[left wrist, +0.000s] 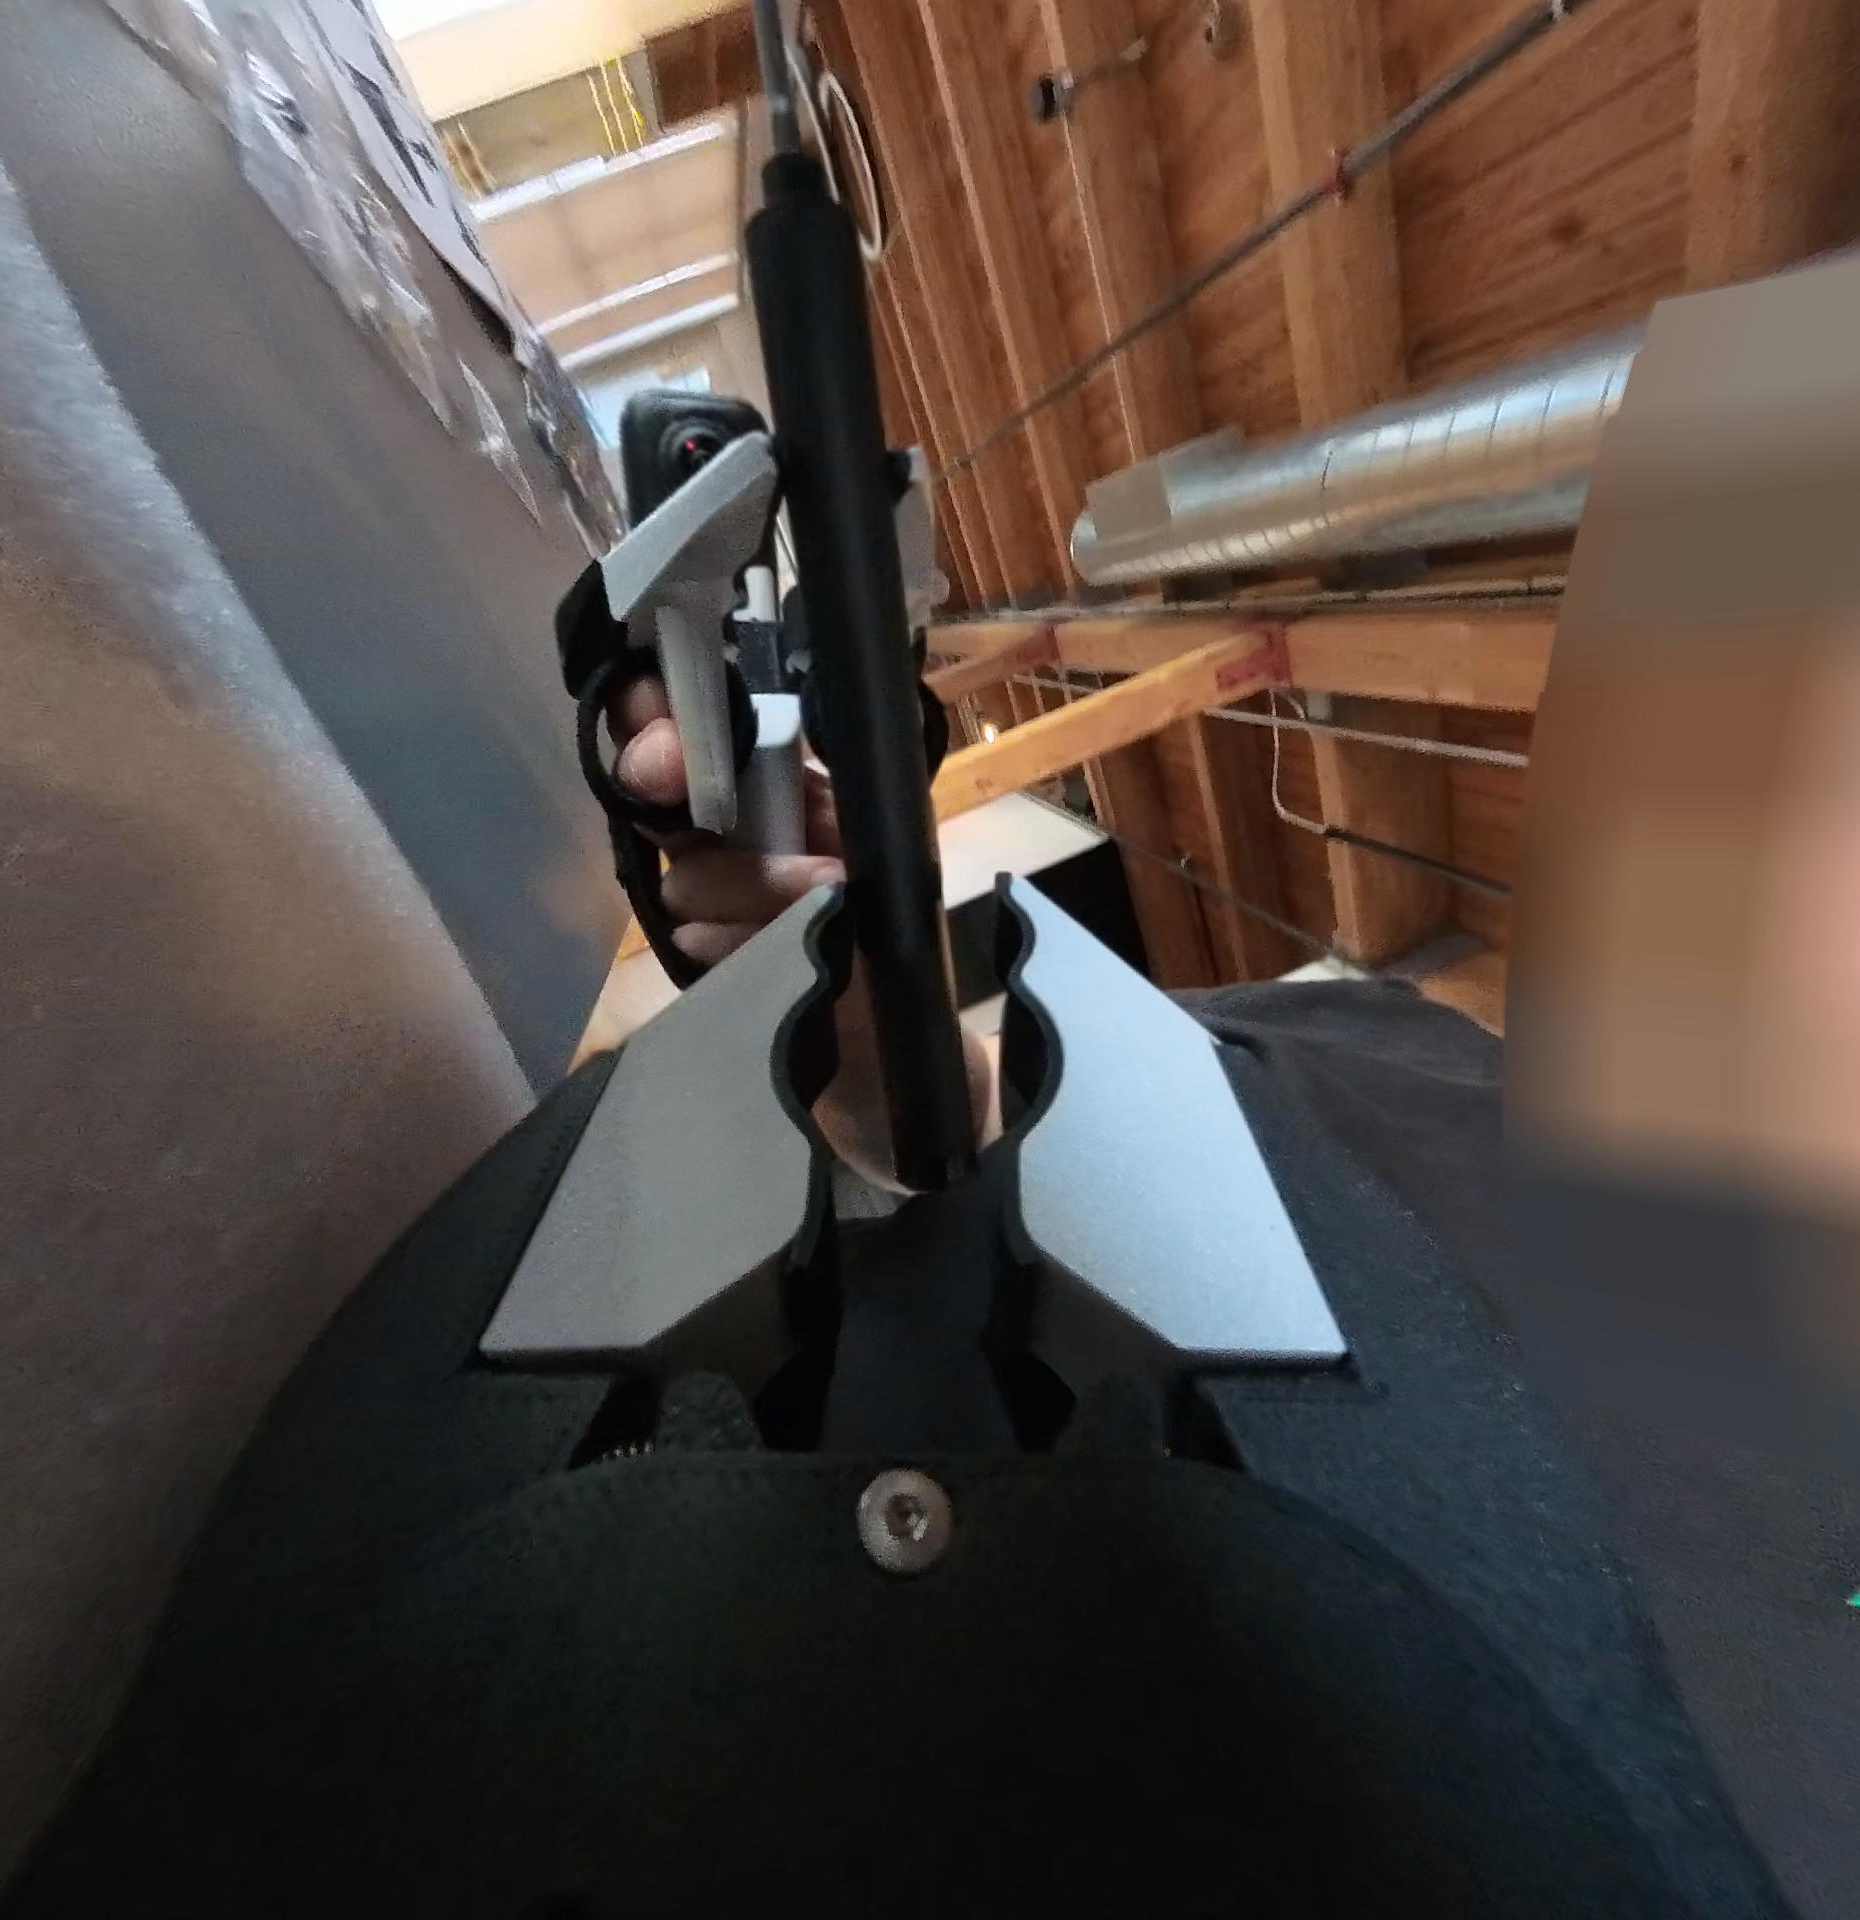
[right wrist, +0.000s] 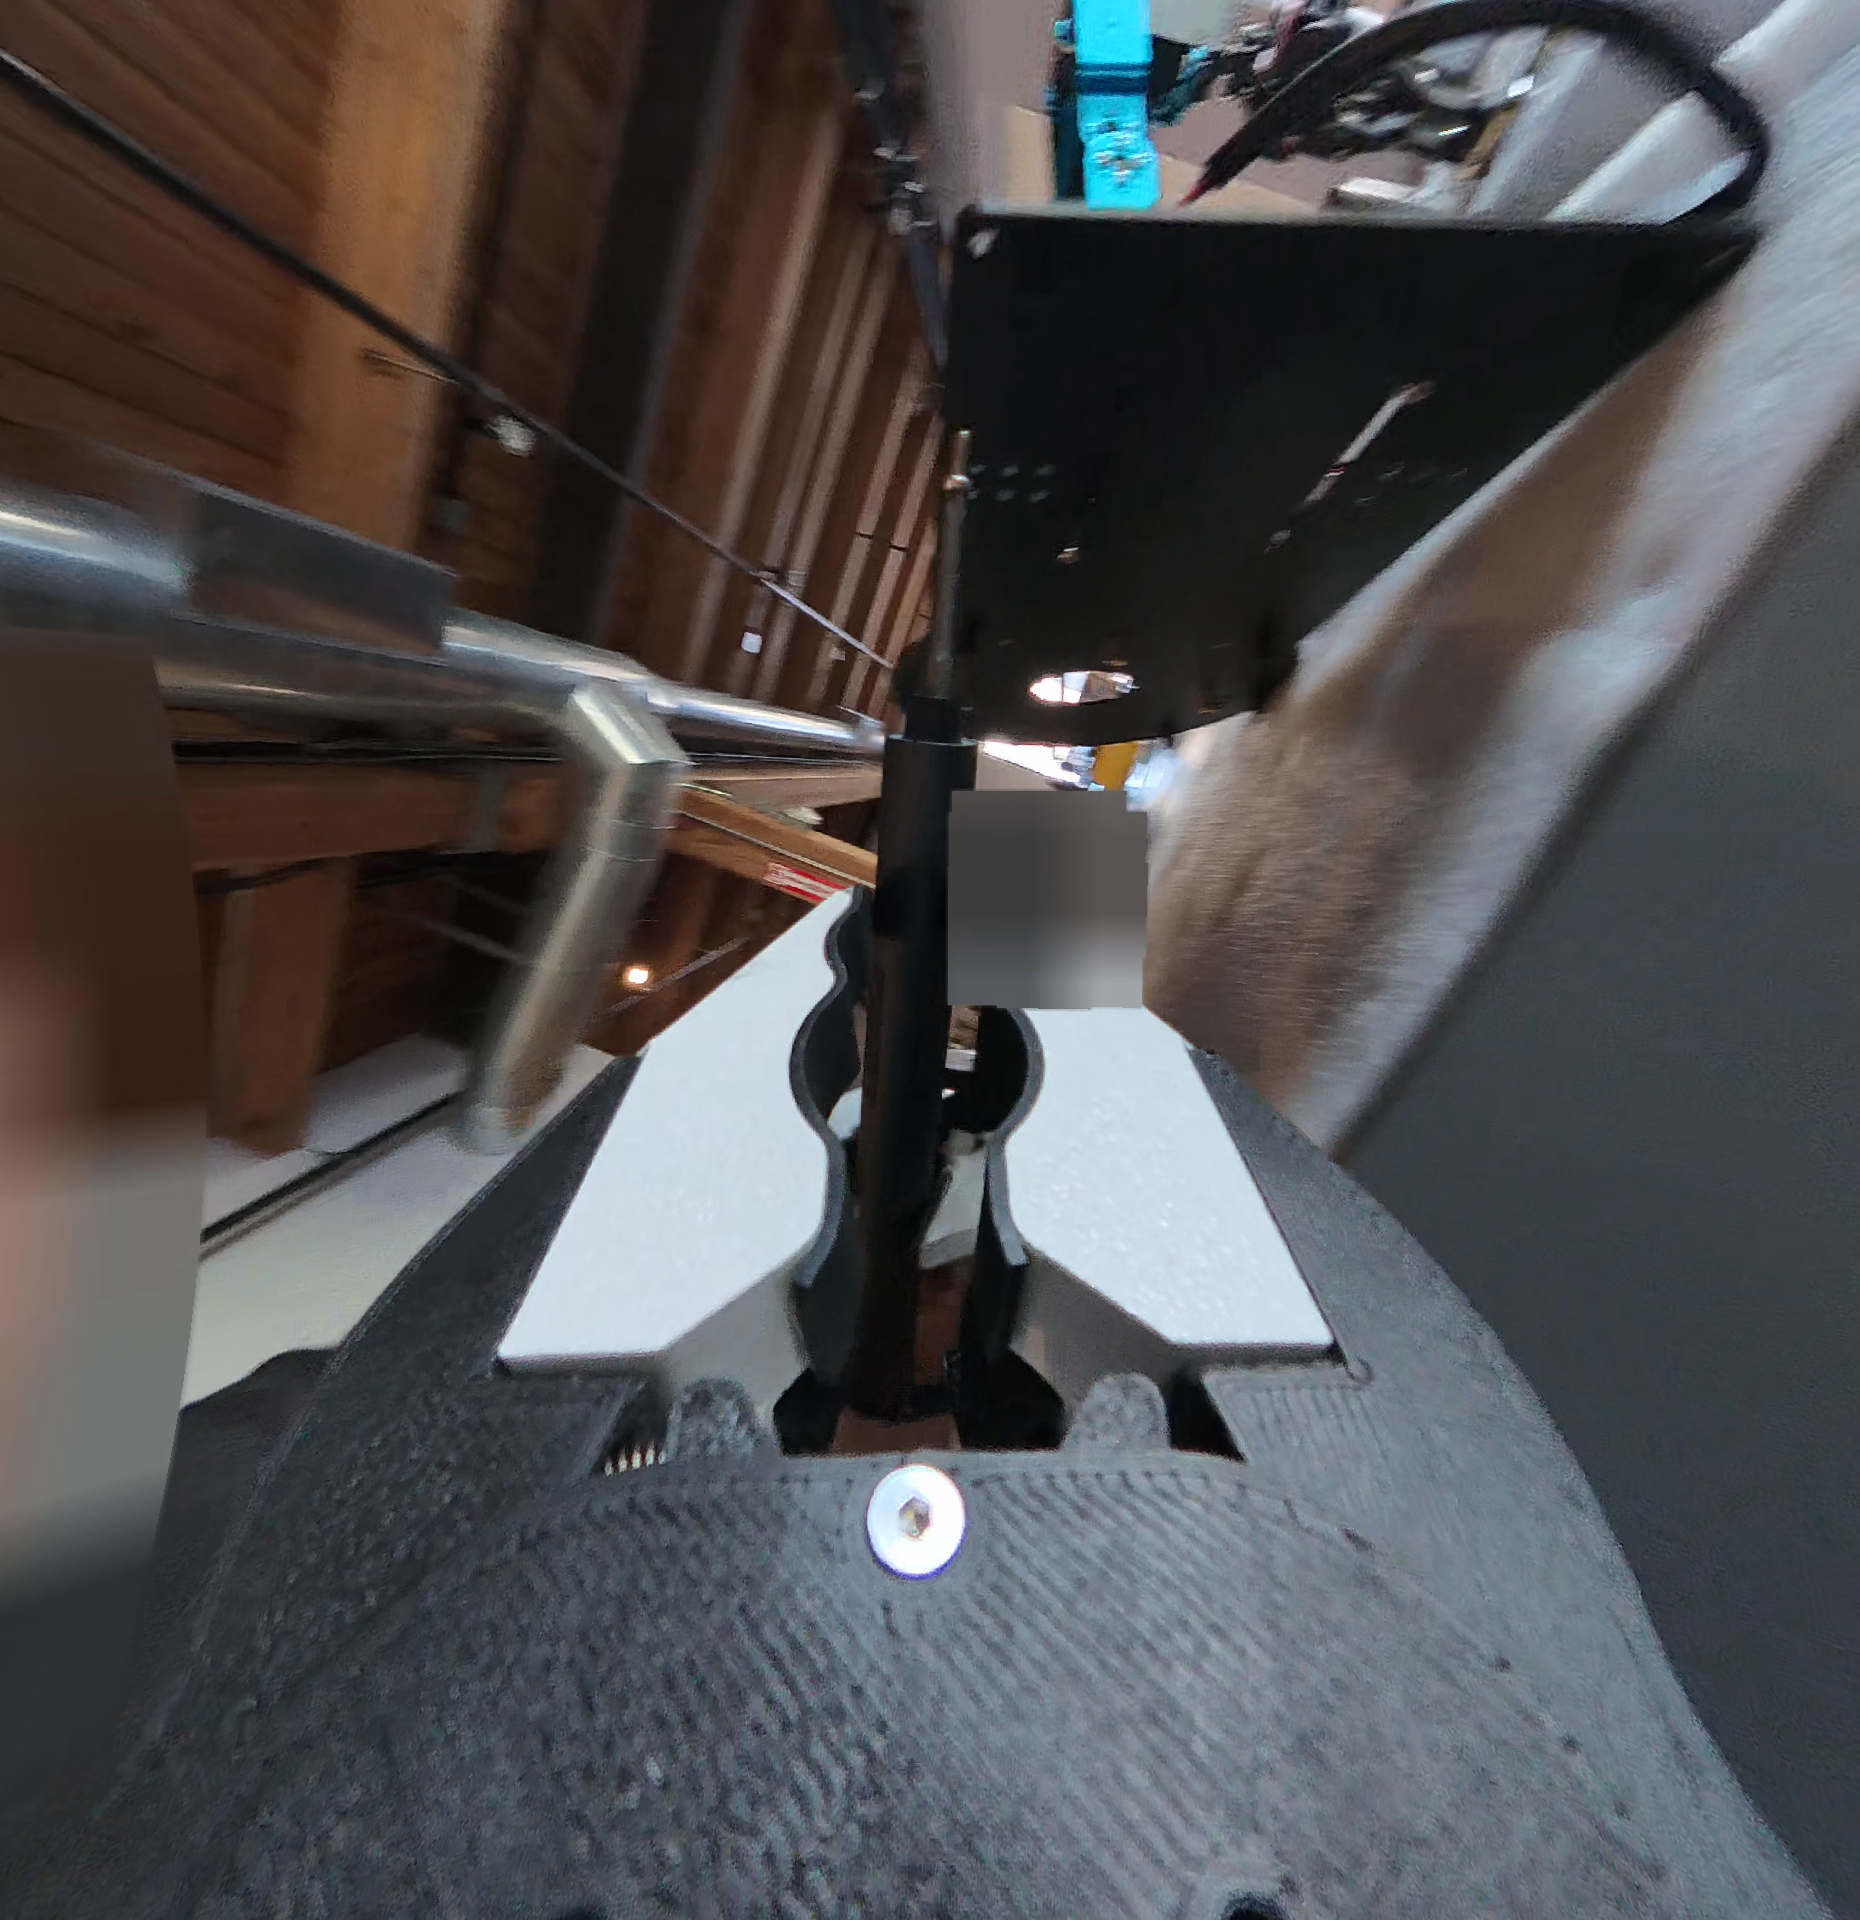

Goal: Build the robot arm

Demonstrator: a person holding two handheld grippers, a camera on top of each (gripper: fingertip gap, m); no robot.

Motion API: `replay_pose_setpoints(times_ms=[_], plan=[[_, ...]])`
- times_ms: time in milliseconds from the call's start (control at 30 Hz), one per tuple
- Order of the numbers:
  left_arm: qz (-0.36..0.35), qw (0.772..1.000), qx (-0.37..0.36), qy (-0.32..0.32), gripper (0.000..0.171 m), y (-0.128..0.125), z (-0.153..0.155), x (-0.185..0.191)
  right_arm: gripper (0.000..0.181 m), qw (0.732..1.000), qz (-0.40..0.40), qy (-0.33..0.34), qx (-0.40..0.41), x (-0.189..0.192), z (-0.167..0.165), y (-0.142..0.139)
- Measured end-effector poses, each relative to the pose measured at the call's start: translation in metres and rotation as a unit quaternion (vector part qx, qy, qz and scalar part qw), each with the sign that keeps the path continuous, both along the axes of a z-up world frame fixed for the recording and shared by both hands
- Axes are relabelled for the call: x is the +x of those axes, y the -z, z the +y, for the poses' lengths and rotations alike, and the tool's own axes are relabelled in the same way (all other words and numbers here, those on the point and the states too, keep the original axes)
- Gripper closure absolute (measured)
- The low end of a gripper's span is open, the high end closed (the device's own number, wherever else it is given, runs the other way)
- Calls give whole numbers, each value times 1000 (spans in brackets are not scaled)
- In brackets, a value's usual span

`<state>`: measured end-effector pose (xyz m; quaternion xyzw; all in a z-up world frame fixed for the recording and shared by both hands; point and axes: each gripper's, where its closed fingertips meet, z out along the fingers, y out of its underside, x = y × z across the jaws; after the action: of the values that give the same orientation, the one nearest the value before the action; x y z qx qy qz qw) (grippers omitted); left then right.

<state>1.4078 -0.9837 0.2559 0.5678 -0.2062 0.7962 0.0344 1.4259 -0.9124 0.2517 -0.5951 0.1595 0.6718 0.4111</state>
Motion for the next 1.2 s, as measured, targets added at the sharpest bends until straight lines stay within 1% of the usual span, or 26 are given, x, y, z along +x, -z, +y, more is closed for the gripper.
replay_pose_setpoints(times_ms=[67,167,200,267,300,400,467,533,600,733,833,933,1100,1200], plan=[[9,1000,-9,-23,146,2,0,3,166,1000,-20,-8,-7,4,-1,4],[53,997,24,-60,139,13,-6,12,166,998,-57,-29,-23,5,-2,13],[70,994,40,-71,141,17,-8,15,165,997,-63,-41,-26,5,-4,15],[112,987,74,-94,152,28,-11,21,166,995,-80,-54,-33,6,-7,19],[131,982,87,-106,154,32,-12,23,166,994,-89,-60,-37,6,-9,21],[182,967,110,-138,151,42,-15,28,166,989,-121,-75,-46,10,-13,28],[203,959,127,-153,155,46,-19,30,166,986,-128,-89,-51,11,-15,31],[206,956,125,-167,155,46,-21,31,166,986,-120,-104,-56,10,-16,31],[199,959,106,-171,156,44,-22,30,166,985,-118,-119,-49,8,-18,30],[151,972,58,-172,156,32,-21,24,166,985,-92,-148,-22,5,-16,20],[136,975,45,-168,156,30,-16,18,166,983,-62,-173,-9,2,-12,15],[133,977,38,-164,156,29,-8,13,158,985,-35,-167,-3,3,-3,8],[123,981,43,-145,156,29,-5,13,153,984,-54,-168,31,0,0,0],[115,983,41,-135,156,29,-5,14,155,985,-49,-162,27,0,2,-1]])
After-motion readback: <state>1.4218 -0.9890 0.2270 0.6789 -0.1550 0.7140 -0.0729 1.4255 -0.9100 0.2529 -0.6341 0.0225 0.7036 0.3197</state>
